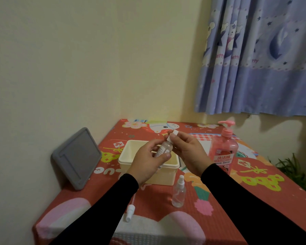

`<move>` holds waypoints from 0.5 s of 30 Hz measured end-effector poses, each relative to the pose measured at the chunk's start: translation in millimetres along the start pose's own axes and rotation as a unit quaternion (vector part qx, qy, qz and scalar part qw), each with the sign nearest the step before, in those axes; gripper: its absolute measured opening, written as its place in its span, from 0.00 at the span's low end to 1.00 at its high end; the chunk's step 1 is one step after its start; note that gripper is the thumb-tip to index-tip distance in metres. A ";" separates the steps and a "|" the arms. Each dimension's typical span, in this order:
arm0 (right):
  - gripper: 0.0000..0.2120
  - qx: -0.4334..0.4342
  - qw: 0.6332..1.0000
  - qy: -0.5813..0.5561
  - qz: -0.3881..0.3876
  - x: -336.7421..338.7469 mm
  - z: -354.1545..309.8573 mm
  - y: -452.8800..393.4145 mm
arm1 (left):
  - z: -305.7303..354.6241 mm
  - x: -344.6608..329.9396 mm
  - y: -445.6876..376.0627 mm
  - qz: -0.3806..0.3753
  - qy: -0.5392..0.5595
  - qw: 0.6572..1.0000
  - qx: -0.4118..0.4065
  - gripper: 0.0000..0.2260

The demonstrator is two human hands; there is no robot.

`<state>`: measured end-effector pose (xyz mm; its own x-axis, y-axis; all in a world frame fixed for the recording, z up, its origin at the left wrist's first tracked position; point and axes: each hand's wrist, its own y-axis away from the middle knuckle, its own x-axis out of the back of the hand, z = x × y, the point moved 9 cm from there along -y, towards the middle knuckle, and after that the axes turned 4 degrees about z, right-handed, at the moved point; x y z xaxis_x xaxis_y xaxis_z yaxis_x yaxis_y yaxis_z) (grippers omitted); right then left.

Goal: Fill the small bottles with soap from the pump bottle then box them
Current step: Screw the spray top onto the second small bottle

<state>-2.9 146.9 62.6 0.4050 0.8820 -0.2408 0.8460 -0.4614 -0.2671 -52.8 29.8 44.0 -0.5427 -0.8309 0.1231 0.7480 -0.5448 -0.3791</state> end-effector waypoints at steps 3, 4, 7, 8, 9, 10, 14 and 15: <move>0.17 0.007 0.999 0.002 0.050 2.2 3.8 1.4 | -1.2 3.8 -1.6 0.034 -0.032 0.999 -0.013 0.18; 0.19 0.007 0.998 0.003 0.067 2.6 5.1 2.2 | -1.6 4.3 -2.2 0.041 -0.045 0.998 -0.017 0.18; 0.22 0.010 0.997 0.016 0.076 4.0 8.2 0.4 | -2.6 4.3 -1.8 0.046 -0.049 0.998 -0.020 0.15; 0.19 0.009 0.998 0.016 0.068 2.5 6.9 0.9 | -3.0 5.8 -2.0 0.047 -0.050 0.997 -0.018 0.14; 0.14 0.003 0.998 0.011 0.061 2.6 7.6 0.7 | -3.3 7.4 -2.3 0.047 -0.050 0.997 -0.016 0.14; 0.11 -0.003 0.998 0.007 0.055 3.1 8.7 0.8 | -3.7 8.9 -2.4 0.045 -0.050 0.998 -0.016 0.14; 0.14 -0.005 0.998 0.040 0.051 6.9 11.3 -0.5 | -6.1 11.0 -3.2 0.038 -0.053 0.998 -0.011 0.14; 0.16 -0.009 0.997 0.048 0.056 7.7 11.8 -0.5 | -5.6 10.2 -3.1 0.037 -0.054 0.998 -0.011 0.15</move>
<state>-4.3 152.8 49.9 0.5278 0.8305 -0.1779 0.7993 -0.5565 -0.2265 -62.9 23.7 41.3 -0.4421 -0.8763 0.1913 0.7746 -0.4806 -0.4111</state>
